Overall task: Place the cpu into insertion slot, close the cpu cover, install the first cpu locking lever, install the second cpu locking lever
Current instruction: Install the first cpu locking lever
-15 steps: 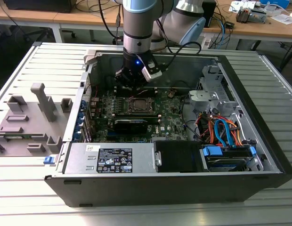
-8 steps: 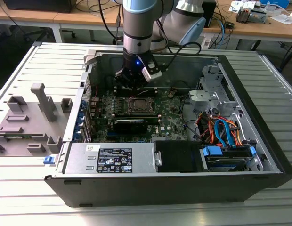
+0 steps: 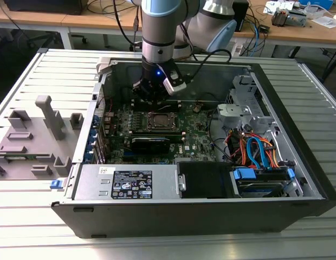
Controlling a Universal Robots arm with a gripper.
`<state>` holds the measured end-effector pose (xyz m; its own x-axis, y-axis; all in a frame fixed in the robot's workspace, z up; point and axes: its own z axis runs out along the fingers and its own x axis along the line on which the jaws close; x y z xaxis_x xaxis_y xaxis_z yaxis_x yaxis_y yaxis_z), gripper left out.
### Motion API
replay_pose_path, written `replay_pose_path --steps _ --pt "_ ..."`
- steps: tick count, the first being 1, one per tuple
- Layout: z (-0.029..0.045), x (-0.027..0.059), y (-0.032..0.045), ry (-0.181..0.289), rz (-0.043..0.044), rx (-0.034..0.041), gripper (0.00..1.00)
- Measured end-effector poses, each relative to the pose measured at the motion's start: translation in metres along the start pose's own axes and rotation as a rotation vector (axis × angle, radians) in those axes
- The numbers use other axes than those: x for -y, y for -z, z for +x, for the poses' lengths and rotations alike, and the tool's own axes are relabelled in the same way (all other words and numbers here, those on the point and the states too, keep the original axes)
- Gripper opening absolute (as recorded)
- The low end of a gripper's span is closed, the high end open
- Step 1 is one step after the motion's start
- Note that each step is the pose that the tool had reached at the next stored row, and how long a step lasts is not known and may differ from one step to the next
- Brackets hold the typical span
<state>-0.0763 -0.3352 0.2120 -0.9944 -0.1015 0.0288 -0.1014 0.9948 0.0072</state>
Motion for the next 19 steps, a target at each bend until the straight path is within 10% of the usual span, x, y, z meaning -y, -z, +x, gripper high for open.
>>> replay_pose_path --steps 10,19 --pt "-0.0042 0.0004 -0.0021 0.001 -0.0003 0.0002 0.11" --pt "-0.0261 0.0027 -0.0033 0.005 -0.0001 -0.001 0.11"
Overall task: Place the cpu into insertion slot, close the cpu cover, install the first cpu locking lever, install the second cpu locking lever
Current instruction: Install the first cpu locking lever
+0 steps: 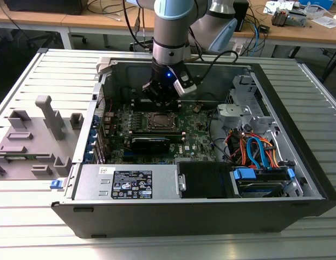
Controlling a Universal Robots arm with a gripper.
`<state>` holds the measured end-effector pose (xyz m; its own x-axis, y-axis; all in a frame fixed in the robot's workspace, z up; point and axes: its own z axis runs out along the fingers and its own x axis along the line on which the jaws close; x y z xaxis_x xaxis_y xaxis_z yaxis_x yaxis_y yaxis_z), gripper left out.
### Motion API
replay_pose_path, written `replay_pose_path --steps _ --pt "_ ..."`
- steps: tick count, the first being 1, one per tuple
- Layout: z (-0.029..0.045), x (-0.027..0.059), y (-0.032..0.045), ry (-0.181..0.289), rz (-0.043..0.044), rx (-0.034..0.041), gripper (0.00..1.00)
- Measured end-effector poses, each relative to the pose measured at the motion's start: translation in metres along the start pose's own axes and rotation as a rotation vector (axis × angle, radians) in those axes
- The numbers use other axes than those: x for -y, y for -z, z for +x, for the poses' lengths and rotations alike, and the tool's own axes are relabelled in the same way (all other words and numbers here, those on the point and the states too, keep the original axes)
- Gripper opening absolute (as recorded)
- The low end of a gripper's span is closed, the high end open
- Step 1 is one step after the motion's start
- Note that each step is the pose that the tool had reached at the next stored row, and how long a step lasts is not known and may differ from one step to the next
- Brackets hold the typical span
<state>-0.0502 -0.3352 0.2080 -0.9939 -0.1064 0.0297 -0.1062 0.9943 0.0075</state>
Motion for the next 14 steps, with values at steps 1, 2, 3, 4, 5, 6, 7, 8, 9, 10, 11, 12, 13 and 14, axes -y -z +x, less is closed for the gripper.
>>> replay_pose_path --steps 1,2,3,4,5,6,7,8,9,10,11,12,13,14 --pt "-0.0021 0.0003 -0.0002 0.0 0.0001 -0.0001 0.11" --pt "-0.003 0.0004 -0.0003 0.0 0.0003 -0.0002 0.11" --pt "-0.0036 0.0004 -0.0005 0.001 0.0002 -0.0002 0.11" --pt "-0.0043 0.0005 -0.0006 0.001 0.0002 -0.0002 0.11" --pt "-0.0046 0.0005 -0.0007 0.001 0.0002 -0.0002 0.11" --pt "-0.005 0.0006 -0.0008 0.001 0.0002 -0.0001 0.11" --pt "-0.0054 0.0006 -0.0009 0.001 0.0001 -0.0001 0.11" --pt "-0.0059 0.0006 -0.0009 0.001 0.0001 -0.0001 0.11" --pt "-0.0064 0.0007 -0.001 0.002 0.0 0.0 0.11" --pt "-0.0074 0.0008 -0.001 0.002 0.0001 0.0 0.11" --pt "-0.0079 0.0009 -0.001 0.002 0.0001 0.0 0.11" --pt "-0.0085 0.0011 -0.001 0.002 -0.0001 0.0001 0.11" --pt "-0.0087 0.0018 -0.001 0.002 0.0 0.0001 0.11" --pt "-0.0088 0.0029 -0.001 0.002 -0.0002 0.0001 0.11"
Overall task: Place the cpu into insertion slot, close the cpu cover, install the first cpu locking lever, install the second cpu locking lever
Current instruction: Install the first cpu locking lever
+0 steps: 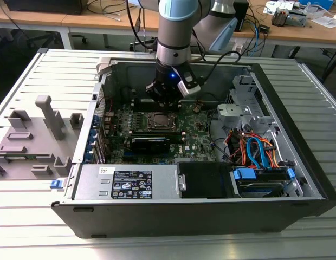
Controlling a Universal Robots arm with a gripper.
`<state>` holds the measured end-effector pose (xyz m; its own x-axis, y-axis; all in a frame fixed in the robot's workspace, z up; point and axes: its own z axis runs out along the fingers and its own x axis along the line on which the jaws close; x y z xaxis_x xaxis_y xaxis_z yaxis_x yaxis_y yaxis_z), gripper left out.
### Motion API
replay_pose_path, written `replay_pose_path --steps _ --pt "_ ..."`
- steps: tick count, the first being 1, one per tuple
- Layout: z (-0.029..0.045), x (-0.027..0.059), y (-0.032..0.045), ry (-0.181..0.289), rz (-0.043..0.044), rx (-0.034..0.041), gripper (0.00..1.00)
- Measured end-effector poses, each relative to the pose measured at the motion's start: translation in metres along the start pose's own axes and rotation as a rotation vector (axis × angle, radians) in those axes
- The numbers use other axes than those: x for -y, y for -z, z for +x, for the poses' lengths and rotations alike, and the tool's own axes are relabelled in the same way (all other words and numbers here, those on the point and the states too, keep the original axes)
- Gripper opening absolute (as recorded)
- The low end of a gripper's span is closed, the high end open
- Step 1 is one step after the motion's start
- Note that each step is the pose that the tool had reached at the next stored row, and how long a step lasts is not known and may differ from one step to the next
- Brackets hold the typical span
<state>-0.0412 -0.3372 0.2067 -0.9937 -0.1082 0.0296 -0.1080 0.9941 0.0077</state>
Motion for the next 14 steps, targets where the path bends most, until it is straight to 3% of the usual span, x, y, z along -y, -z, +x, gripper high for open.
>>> replay_pose_path --steps 4,14 --pt "-0.0016 0.0024 -0.0005 0.0 0.0001 0.0 0.11" --pt "-0.0136 0.0038 -0.0049 0.0 0.0007 -0.0005 0.11"
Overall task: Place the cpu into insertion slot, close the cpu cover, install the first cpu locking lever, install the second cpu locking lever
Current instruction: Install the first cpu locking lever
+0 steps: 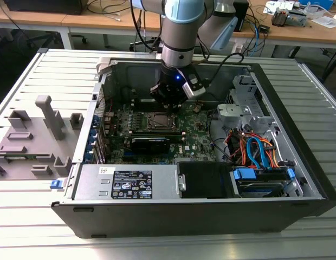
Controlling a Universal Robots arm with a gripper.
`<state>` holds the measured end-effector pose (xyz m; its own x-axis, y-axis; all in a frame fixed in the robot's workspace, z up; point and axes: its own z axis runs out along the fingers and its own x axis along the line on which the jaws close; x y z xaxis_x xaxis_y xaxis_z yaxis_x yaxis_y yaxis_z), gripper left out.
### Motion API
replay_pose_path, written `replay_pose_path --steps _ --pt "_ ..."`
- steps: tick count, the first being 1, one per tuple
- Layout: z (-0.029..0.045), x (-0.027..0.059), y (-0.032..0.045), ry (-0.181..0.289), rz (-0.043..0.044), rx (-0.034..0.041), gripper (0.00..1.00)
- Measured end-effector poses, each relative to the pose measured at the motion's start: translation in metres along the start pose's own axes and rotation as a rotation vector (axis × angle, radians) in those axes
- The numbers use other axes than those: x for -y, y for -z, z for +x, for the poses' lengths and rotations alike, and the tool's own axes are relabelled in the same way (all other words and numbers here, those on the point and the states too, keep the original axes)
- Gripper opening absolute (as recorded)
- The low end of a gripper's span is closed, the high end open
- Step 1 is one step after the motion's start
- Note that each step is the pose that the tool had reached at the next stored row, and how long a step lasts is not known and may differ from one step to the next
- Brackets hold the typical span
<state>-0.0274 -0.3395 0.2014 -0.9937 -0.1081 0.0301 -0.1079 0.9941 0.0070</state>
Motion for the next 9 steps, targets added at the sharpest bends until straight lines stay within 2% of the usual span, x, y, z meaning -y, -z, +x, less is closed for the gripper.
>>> replay_pose_path --steps 1,3,5,6,7,9 --pt "-0.0007 0.0001 -0.0001 0.0 -0.0003 0.0002 0.11" --pt "-0.0011 0.0001 -0.0003 0.001 -0.0097 0.0014 0.11" --pt "-0.001 0.0001 -0.0003 0.001 -0.0312 0.0037 0.11" --pt "-0.0009 0.0003 0.0 0.001 -0.0369 0.0039 0.11" --pt "-0.0008 0.0002 0.0005 0.002 -0.0468 0.0053 0.11" --pt "-0.001 -0.0004 0.0027 0.002 -0.0582 0.008 0.11"
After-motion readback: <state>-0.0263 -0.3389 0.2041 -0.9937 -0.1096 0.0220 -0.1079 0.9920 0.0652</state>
